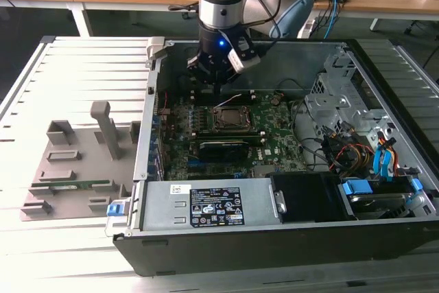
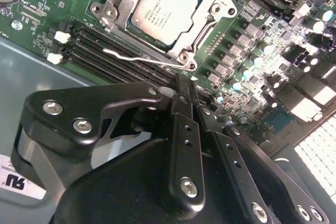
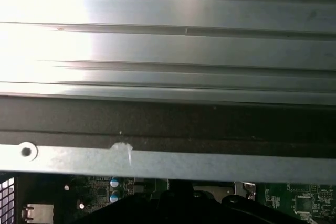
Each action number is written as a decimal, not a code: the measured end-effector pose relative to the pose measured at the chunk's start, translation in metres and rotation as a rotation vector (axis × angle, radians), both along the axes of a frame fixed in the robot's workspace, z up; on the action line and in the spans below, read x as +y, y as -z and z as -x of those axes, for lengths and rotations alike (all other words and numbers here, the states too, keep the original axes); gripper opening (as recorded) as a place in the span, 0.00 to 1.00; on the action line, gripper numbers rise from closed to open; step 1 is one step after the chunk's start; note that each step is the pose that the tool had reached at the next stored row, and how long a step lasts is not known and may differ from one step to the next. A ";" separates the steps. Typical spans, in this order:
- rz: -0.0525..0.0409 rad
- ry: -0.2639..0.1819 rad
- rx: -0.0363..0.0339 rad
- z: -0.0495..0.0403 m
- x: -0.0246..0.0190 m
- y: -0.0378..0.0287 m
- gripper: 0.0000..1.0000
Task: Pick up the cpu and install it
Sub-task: 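Install the first cpu locking lever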
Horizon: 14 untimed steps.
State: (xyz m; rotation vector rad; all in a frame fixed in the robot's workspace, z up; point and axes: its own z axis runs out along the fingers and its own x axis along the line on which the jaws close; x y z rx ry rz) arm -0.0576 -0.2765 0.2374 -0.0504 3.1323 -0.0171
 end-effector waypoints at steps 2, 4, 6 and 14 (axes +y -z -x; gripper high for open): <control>0.0000 0.000 0.0000 0.0000 0.0000 0.0018 0.11; 0.0000 0.000 0.0000 0.0000 0.0000 0.0038 0.11; 0.0000 0.000 0.0000 0.0000 0.0000 0.0054 0.11; 0.0001 -0.002 0.0000 -0.0001 0.0003 0.0180 0.11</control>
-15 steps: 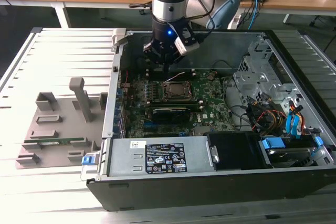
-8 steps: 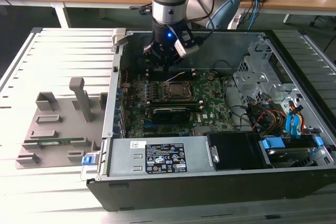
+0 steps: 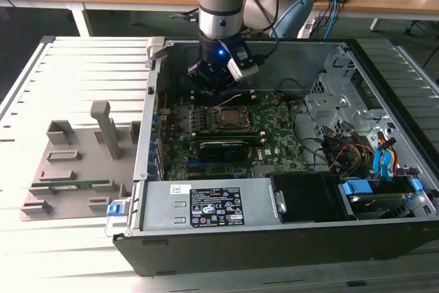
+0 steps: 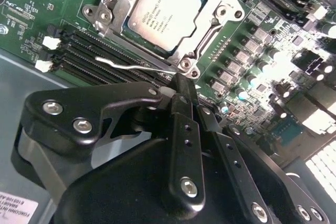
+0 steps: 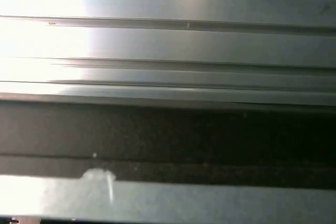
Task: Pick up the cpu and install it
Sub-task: 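Install the first cpu locking lever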
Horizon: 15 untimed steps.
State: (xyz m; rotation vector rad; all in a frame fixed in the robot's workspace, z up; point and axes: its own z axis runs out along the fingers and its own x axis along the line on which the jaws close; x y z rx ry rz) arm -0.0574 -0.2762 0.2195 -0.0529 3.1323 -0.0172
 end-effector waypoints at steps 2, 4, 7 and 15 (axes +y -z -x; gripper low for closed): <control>-0.0001 -0.004 0.0001 -0.0015 0.0014 0.0015 0.11; 0.0010 -0.009 0.0000 -0.0047 0.0024 0.0033 0.11; 0.0024 -0.034 0.0002 -0.0101 0.0026 0.0061 0.11; 0.0022 -0.058 0.0000 -0.0276 0.0027 0.0120 0.11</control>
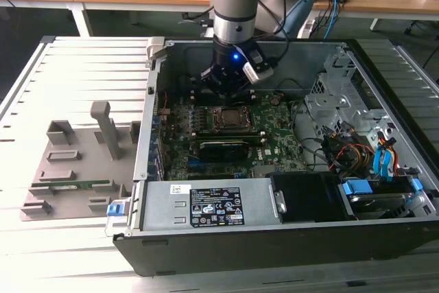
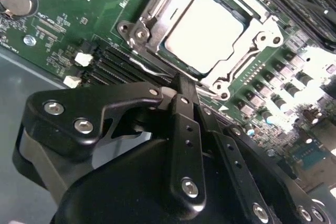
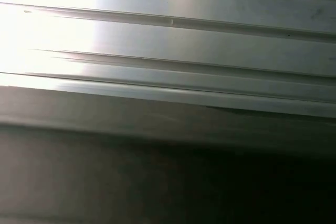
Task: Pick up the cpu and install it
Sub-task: 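Install the first cpu locking lever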
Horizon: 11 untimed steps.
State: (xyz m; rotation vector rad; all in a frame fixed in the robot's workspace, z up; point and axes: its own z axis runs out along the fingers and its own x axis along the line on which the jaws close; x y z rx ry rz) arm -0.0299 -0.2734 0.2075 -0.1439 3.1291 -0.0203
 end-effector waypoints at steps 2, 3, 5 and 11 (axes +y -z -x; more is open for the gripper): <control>0.0001 0.000 0.0000 -0.0032 0.0000 0.0017 0.11; 0.0001 0.000 0.0001 -0.0044 0.0000 0.0023 0.11; 0.0001 0.000 0.0001 -0.0074 0.0000 0.0035 0.11; 0.0000 -0.002 0.0002 -0.0173 0.0000 0.0058 0.11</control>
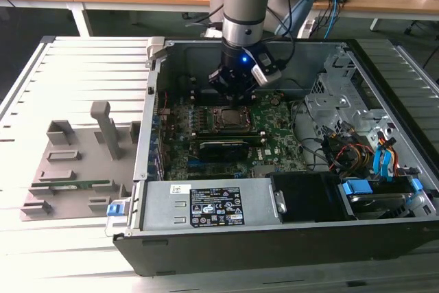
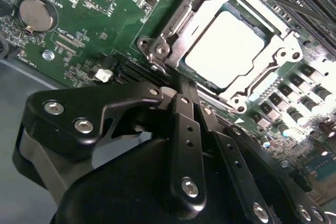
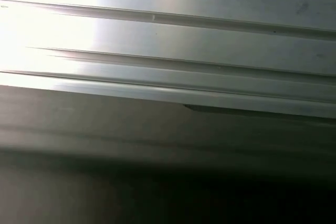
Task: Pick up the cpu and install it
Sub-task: 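Install the first cpu locking lever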
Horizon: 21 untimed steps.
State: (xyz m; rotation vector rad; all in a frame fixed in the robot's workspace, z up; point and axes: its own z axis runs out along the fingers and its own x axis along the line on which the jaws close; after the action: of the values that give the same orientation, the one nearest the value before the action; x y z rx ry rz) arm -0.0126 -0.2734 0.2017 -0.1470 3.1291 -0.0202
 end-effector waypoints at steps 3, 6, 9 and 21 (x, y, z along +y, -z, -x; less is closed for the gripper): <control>0.0004 -0.004 0.0001 -0.0031 -0.0001 0.0004 0.11; -0.0005 -0.012 -0.0002 -0.0067 0.0000 0.0006 0.11; -0.0010 -0.020 -0.0004 -0.0079 0.0001 0.0002 0.11; -0.0007 -0.023 -0.0003 -0.0078 -0.0034 -0.0068 0.11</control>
State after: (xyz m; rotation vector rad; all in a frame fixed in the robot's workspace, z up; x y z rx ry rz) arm -0.0047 -0.2768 0.2085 -0.1823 3.1268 -0.0190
